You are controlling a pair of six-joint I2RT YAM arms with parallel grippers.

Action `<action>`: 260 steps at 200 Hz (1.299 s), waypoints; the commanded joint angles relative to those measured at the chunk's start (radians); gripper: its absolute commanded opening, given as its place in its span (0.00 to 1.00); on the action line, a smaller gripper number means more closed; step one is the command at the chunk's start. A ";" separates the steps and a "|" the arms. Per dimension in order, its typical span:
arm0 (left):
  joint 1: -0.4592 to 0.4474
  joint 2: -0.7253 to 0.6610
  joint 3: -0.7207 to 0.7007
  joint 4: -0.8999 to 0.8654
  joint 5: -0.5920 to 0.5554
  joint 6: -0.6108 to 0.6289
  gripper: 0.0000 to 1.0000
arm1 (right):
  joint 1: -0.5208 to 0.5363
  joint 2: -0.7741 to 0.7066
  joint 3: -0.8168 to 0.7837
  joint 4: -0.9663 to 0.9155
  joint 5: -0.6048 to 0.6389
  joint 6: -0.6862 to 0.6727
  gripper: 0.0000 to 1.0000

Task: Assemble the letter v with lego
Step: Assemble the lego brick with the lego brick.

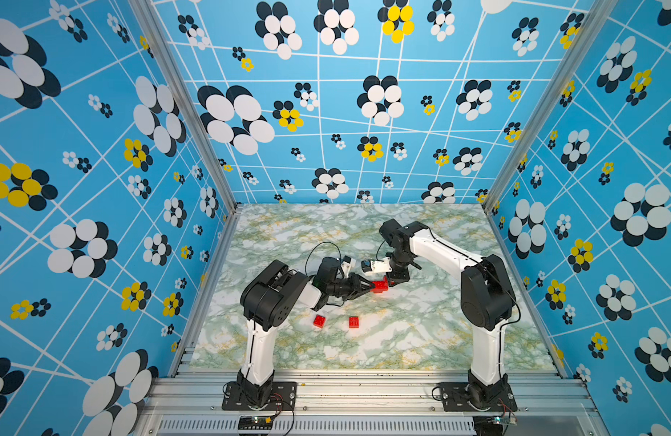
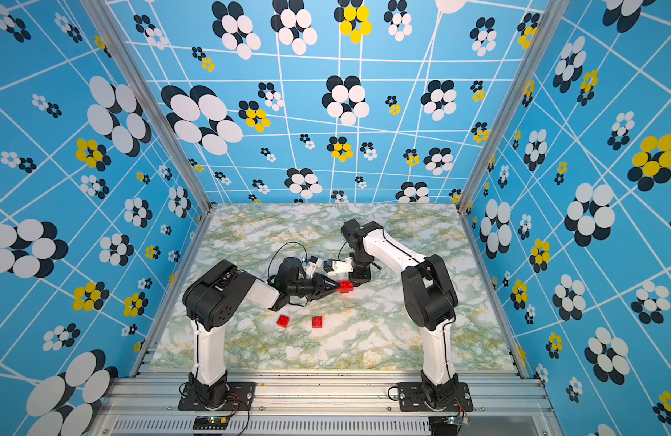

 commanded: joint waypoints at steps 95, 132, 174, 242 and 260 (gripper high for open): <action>0.002 0.033 0.010 -0.026 0.000 0.020 0.29 | 0.018 0.029 0.015 -0.051 0.044 -0.013 0.00; 0.002 0.031 0.009 -0.023 -0.003 0.019 0.29 | 0.026 0.029 0.012 -0.057 0.053 0.001 0.00; 0.002 0.031 0.006 -0.019 -0.003 0.016 0.29 | 0.034 0.026 -0.002 -0.056 0.104 0.032 0.00; 0.002 0.036 0.003 -0.011 -0.005 0.013 0.29 | 0.053 0.035 0.007 -0.070 0.166 0.052 0.00; 0.002 0.038 0.003 -0.008 -0.005 0.012 0.29 | 0.056 0.039 0.013 -0.083 0.187 0.058 0.00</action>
